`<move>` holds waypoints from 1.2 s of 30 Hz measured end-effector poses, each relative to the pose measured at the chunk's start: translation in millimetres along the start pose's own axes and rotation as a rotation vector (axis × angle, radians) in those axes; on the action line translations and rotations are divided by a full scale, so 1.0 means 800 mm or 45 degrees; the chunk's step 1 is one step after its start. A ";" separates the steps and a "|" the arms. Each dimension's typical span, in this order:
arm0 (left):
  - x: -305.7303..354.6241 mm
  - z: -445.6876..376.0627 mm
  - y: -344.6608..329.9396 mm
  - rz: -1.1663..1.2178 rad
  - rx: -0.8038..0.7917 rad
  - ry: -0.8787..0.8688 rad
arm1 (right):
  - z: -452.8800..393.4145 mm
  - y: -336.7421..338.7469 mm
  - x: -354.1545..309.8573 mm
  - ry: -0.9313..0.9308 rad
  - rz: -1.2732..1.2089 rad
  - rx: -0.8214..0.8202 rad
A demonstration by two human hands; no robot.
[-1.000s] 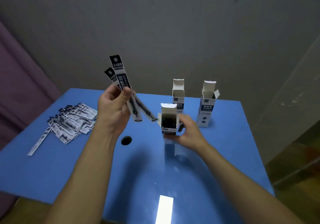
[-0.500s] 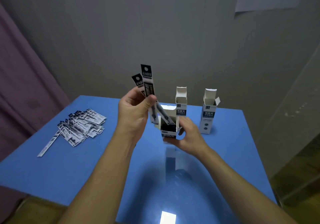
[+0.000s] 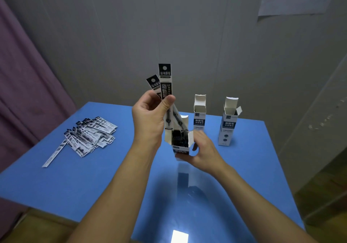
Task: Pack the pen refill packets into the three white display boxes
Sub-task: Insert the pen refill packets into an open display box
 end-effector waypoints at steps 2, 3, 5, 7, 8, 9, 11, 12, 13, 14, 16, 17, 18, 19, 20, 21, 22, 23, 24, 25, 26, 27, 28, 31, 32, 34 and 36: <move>0.001 -0.003 0.006 0.000 0.017 -0.001 | -0.001 -0.002 0.002 -0.011 0.019 -0.014; 0.001 -0.004 0.008 -0.001 0.024 0.000 | -0.002 -0.002 0.003 -0.015 0.027 -0.019; 0.004 -0.004 0.009 -0.013 0.032 -0.004 | -0.004 -0.003 0.003 -0.015 0.035 -0.024; 0.007 -0.004 0.009 -0.045 0.037 -0.035 | -0.006 -0.004 0.001 -0.013 0.034 -0.027; 0.008 -0.003 0.009 -0.077 0.038 -0.054 | -0.007 -0.005 0.000 -0.013 0.034 -0.027; 0.009 -0.003 0.010 -0.107 0.035 -0.068 | -0.007 -0.005 0.000 -0.013 0.035 -0.028; 0.010 -0.004 0.011 -0.143 0.017 -0.078 | -0.009 -0.007 -0.002 -0.009 0.046 -0.033; 0.009 -0.004 0.011 -0.162 0.005 -0.079 | -0.010 -0.007 -0.003 -0.005 0.056 -0.033; 0.009 -0.003 0.010 -0.178 -0.008 -0.075 | -0.011 -0.007 -0.003 -0.001 0.063 -0.031; 0.007 -0.002 0.007 -0.175 -0.021 -0.071 | -0.013 -0.008 -0.004 0.002 0.066 -0.028; 0.004 0.000 0.004 -0.157 -0.013 -0.068 | -0.016 -0.009 -0.004 0.006 0.067 -0.027; 0.002 0.001 0.001 -0.159 -0.004 -0.069 | -0.017 -0.010 -0.005 0.009 0.069 -0.029; -0.001 0.001 -0.001 -0.164 0.003 -0.068 | -0.018 -0.011 -0.006 0.012 0.070 -0.030; -0.003 0.001 -0.003 -0.166 0.007 -0.064 | -0.019 -0.012 -0.006 0.013 0.073 -0.031; -0.005 0.001 -0.005 -0.159 0.010 -0.056 | -0.019 -0.012 -0.007 0.014 0.078 -0.030; -0.008 0.001 -0.005 -0.139 0.014 -0.039 | -0.019 -0.012 -0.008 0.014 0.078 -0.028; -0.010 0.000 -0.005 -0.107 0.020 -0.024 | -0.019 -0.012 -0.009 0.014 0.077 -0.027; -0.011 -0.001 -0.004 -0.076 0.033 -0.011 | -0.019 -0.012 -0.009 0.014 0.077 -0.027; -0.013 -0.001 -0.003 -0.057 0.054 -0.004 | -0.019 -0.013 -0.009 0.014 0.078 -0.028; -0.016 -0.002 -0.002 -0.048 0.080 0.003 | -0.019 -0.014 -0.010 0.014 0.079 -0.029; -0.017 -0.001 -0.002 -0.045 0.103 0.003 | -0.019 -0.015 -0.010 0.014 0.077 -0.028; -0.017 0.000 -0.003 -0.044 0.122 0.005 | -0.020 -0.016 -0.010 0.014 0.073 -0.024; -0.017 0.002 -0.004 -0.056 0.137 -0.001 | -0.020 -0.017 -0.010 0.013 0.067 -0.020; -0.029 0.002 -0.005 -0.147 0.113 0.013 | -0.021 -0.017 -0.011 0.012 0.050 -0.014; -0.033 0.001 -0.003 -0.178 0.096 0.006 | -0.021 -0.015 -0.011 0.013 0.040 -0.013; -0.040 0.000 0.002 -0.247 0.076 -0.018 | -0.020 -0.011 -0.010 0.013 0.026 -0.007; -0.042 0.000 0.006 -0.346 0.051 -0.044 | -0.020 -0.007 -0.008 -0.013 -0.011 0.019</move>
Point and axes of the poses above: each hand's wrist, its own z-axis away from the middle knuckle, its own y-axis out of the back of the hand, x = y × z, the point moved 8 cm from there along -z, towards the middle knuckle, and after that the axes turned 14 degrees about -z, right-handed, at the moved point
